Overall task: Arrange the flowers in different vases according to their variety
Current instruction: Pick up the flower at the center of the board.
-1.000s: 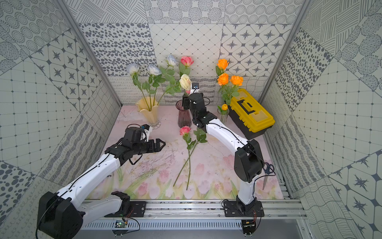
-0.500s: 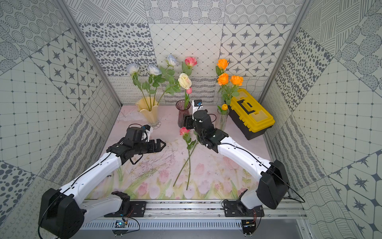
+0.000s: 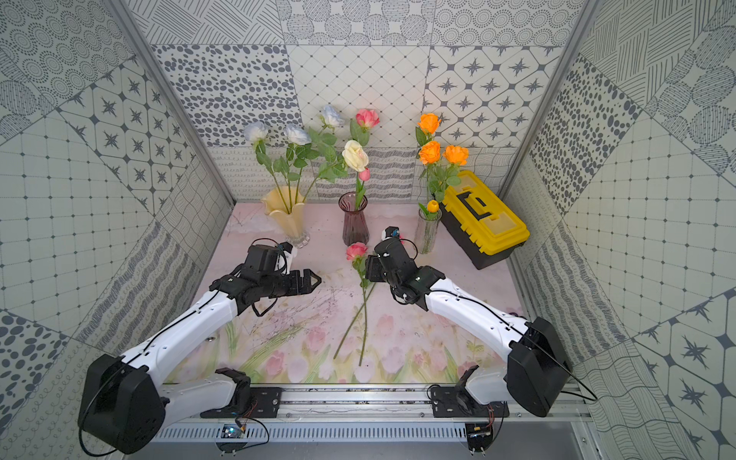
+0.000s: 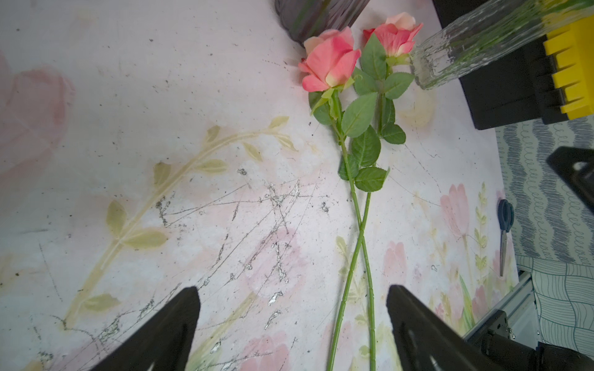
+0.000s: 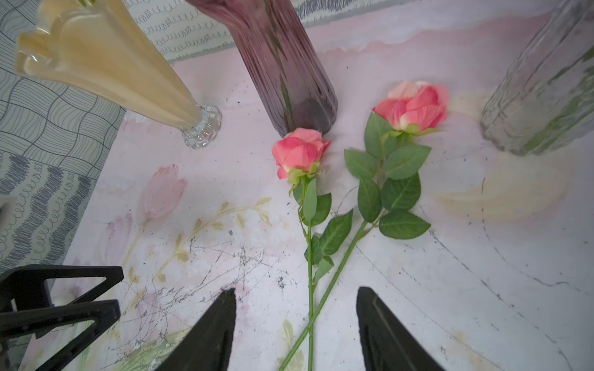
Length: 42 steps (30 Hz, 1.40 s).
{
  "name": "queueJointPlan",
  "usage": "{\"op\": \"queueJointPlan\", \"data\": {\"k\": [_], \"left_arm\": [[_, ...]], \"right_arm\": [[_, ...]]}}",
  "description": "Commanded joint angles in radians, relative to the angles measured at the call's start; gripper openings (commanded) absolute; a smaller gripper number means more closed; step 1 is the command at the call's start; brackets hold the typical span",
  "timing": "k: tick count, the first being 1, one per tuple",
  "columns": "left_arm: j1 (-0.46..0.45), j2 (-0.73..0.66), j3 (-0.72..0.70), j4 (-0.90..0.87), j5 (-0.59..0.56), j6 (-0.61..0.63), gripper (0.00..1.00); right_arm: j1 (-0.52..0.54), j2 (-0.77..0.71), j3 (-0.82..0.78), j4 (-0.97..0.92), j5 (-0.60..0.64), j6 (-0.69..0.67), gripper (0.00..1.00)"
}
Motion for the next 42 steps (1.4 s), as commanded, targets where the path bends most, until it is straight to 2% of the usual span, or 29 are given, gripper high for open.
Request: {"op": "queueJointPlan", "data": {"k": [1, 4, 10, 18, 31, 42], "left_arm": [[0.002, 0.014, 0.016, -0.008, 0.028, 0.022, 0.96], [0.002, 0.018, 0.018, -0.013, 0.03, 0.023, 0.96], [0.001, 0.019, 0.023, -0.018, 0.027, 0.024, 0.96], [0.002, 0.029, 0.031, -0.026, 0.027, 0.025, 0.96], [0.002, 0.027, 0.038, -0.033, 0.02, 0.025, 0.96], [0.002, 0.027, 0.042, -0.041, 0.015, 0.026, 0.96]], "right_arm": [[0.006, 0.052, 0.0, -0.048, -0.055, 0.105, 0.61], [0.005, 0.112, 0.033, -0.096, -0.09, 0.148, 0.58], [0.003, 0.196, 0.055, -0.144, -0.138, 0.256, 0.46], [-0.008, 0.294, 0.1, -0.172, -0.173, 0.324, 0.35], [-0.021, 0.387, 0.124, -0.196, -0.179, 0.372, 0.34], [-0.032, 0.512, 0.221, -0.226, -0.143, 0.42, 0.36]]}}
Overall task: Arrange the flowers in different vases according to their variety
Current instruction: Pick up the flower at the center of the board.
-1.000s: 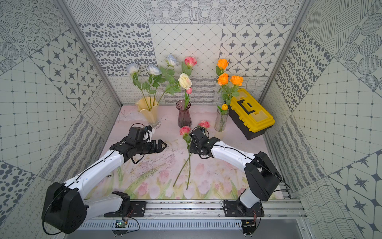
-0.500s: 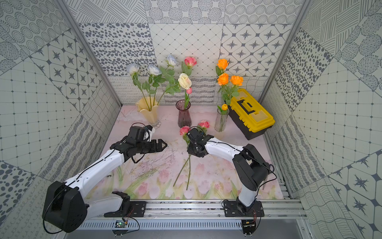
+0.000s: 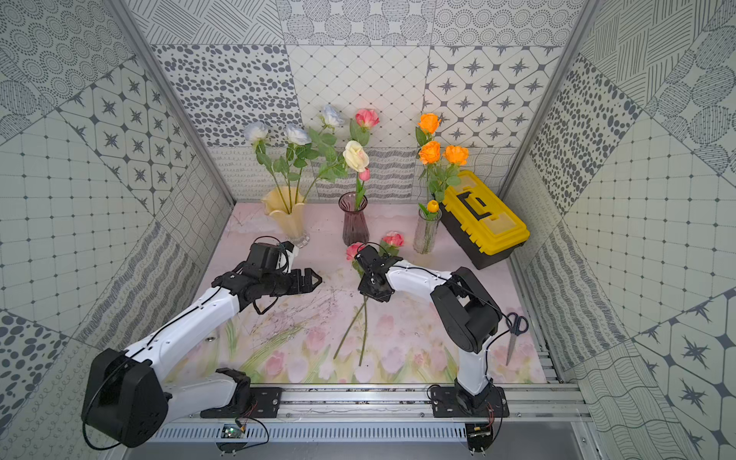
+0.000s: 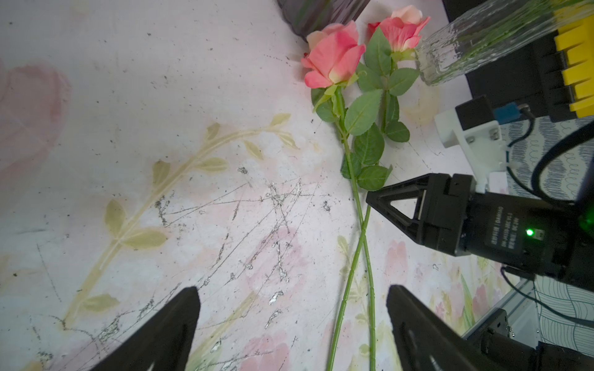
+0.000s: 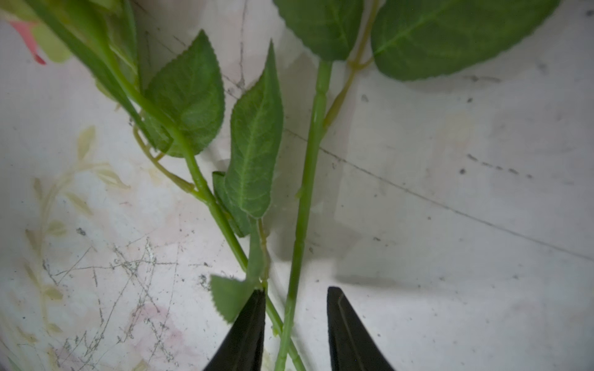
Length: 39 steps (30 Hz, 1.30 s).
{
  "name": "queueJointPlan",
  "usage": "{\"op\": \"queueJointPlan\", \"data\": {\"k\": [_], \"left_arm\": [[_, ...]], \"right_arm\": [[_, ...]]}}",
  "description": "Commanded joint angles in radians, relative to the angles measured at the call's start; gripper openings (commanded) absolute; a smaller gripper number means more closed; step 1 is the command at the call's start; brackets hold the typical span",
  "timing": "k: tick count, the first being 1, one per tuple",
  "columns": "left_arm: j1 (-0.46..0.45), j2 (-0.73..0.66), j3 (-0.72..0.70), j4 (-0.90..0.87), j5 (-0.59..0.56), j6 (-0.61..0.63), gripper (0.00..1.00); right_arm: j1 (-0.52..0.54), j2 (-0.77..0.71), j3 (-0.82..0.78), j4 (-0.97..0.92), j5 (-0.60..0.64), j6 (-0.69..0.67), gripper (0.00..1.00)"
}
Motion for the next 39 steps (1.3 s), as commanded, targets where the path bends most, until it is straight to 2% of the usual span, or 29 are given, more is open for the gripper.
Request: {"op": "queueJointPlan", "data": {"k": [1, 10, 15, 19, 25, 31, 37, 39], "left_arm": [[0.002, -0.003, 0.018, -0.022, 0.014, 0.023, 0.96], [0.003, -0.007, 0.024, -0.027, 0.014, 0.022, 0.97], [0.004, -0.011, 0.025, -0.03, 0.011, 0.023, 0.97], [0.004, -0.014, 0.023, -0.029, 0.009, 0.022, 0.97], [0.004, -0.014, 0.021, -0.03, 0.006, 0.02, 0.97], [0.004, -0.012, 0.021, -0.03, 0.006, 0.019, 0.97], [0.002, -0.007, 0.019, -0.029, 0.008, 0.016, 0.97], [0.005, -0.007, 0.018, -0.028, 0.012, 0.015, 0.97]], "right_arm": [[-0.005, 0.035, 0.041, -0.023, 0.029, 0.03, 0.36], [-0.026, 0.09, 0.091, -0.093, 0.042, 0.034, 0.27], [-0.026, 0.112, 0.105, -0.107, 0.04, 0.036, 0.09], [-0.027, 0.089, 0.09, -0.106, 0.059, 0.046, 0.0], [-0.01, -0.021, 0.049, -0.079, 0.177, 0.034, 0.0], [0.043, -0.179, 0.016, -0.06, 0.364, -0.019, 0.0], [0.1, -0.298, 0.035, -0.031, 0.53, -0.152, 0.0], [0.12, -0.325, 0.054, 0.001, 0.6, -0.234, 0.0]]}}
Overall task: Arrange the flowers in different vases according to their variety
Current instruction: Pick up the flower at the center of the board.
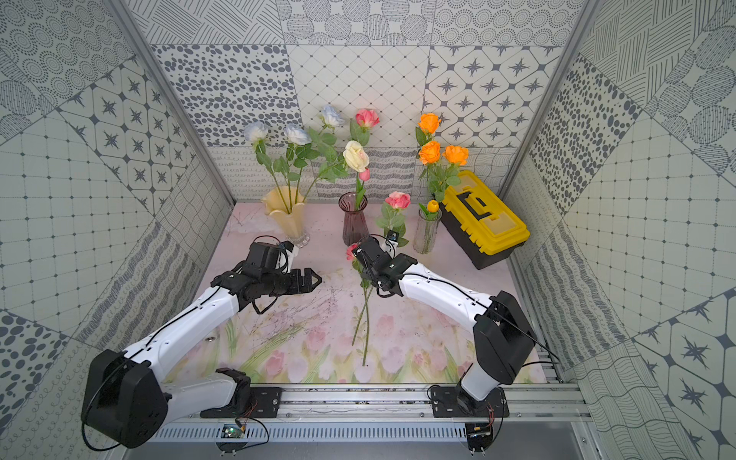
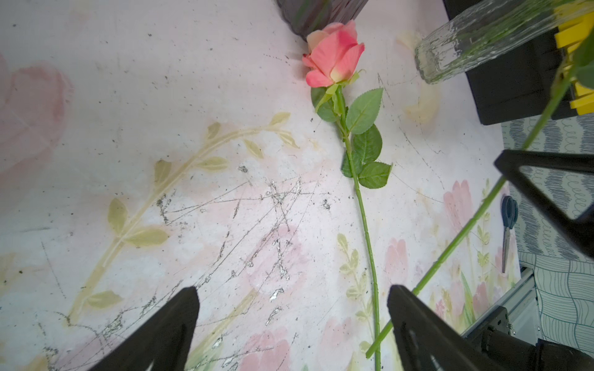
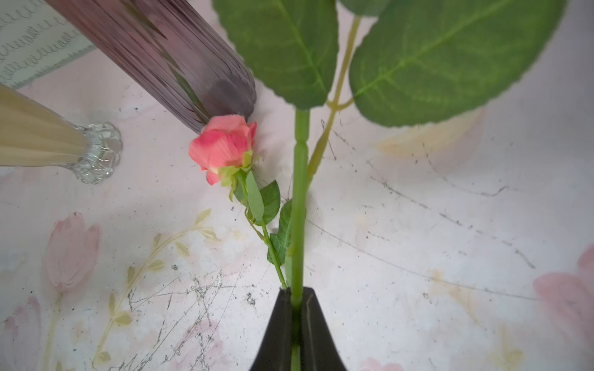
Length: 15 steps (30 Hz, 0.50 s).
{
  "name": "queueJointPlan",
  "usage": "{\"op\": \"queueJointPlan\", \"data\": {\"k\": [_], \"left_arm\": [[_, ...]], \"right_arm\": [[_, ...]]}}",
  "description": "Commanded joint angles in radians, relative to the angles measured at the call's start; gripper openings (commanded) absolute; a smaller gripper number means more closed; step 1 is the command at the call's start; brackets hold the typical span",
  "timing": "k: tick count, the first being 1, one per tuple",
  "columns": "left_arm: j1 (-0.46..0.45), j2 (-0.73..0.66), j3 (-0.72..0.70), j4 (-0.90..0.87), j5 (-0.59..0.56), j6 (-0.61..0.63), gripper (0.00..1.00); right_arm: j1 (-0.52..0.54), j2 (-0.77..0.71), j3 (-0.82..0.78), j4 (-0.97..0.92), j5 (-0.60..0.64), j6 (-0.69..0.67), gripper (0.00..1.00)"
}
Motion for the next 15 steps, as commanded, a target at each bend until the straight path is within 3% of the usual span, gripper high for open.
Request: {"op": "queueJointPlan", "data": {"k": [1, 8, 15], "left_arm": [[0.005, -0.002, 0.008, -0.009, 0.015, 0.009, 0.97], [0.004, -0.001, 0.004, 0.001, 0.035, 0.009, 0.97], [0.004, -0.019, -0.006, 0.023, 0.054, 0.011, 0.97]], "right_arm": [[0.023, -0.045, 0.037, 0.07, 0.174, -0.151, 0.0], [0.011, -0.081, 0.105, 0.294, 0.336, -0.447, 0.0], [-0.07, -0.032, 0.239, 0.519, 0.335, -0.644, 0.0]]}}
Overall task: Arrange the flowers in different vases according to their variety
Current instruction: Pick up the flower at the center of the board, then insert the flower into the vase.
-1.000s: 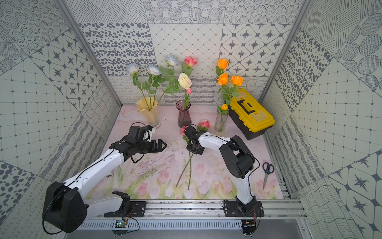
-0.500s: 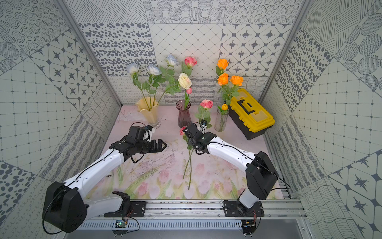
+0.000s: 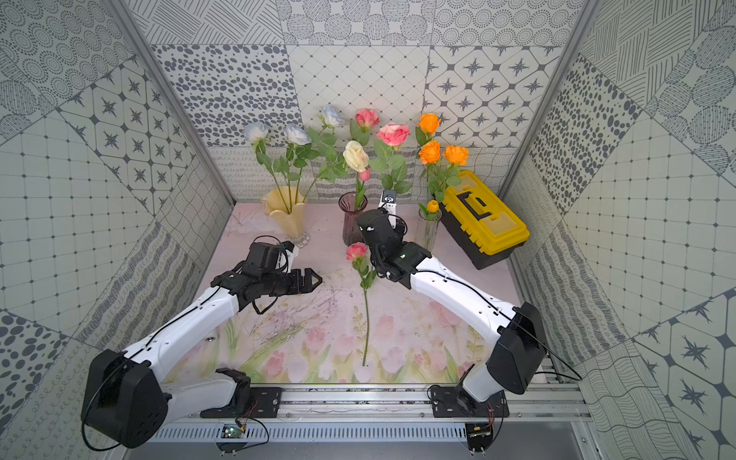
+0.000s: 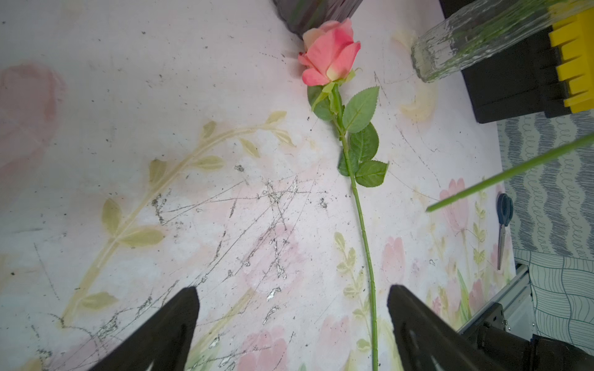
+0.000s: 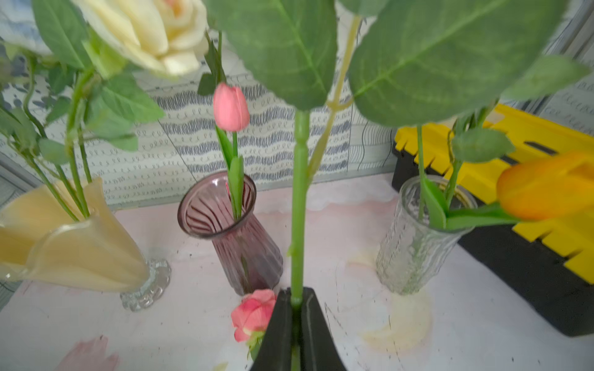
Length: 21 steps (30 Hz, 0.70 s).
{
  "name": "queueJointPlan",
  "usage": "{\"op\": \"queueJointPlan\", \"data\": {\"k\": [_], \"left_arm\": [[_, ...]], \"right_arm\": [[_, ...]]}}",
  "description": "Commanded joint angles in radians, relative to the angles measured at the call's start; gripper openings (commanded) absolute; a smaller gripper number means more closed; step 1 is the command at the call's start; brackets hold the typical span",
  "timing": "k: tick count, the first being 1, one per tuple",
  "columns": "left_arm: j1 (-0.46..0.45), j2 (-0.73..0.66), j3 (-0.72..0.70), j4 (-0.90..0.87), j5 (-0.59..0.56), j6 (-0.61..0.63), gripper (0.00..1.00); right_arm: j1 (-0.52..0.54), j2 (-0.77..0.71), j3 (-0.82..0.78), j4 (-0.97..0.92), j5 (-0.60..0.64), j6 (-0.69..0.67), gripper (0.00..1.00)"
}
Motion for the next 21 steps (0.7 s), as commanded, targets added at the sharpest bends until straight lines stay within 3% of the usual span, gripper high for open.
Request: {"op": "queueJointPlan", "data": {"k": [1, 11, 21], "left_arm": [[0.004, -0.029, -0.01, 0.03, 0.037, 0.011, 0.97], [0.003, -0.1, -0.032, 0.051, -0.029, 0.017, 0.97], [0.005, -0.098, -0.032, 0.046, -0.026, 0.017, 0.98]], "right_arm": [[-0.041, 0.036, 0.089, 0.204, 0.038, -0.159, 0.0], [-0.122, 0.255, 0.484, 0.3, -0.007, -0.28, 0.0], [-0.128, 0.522, 0.959, 0.128, -0.029, -0.288, 0.0]]}}
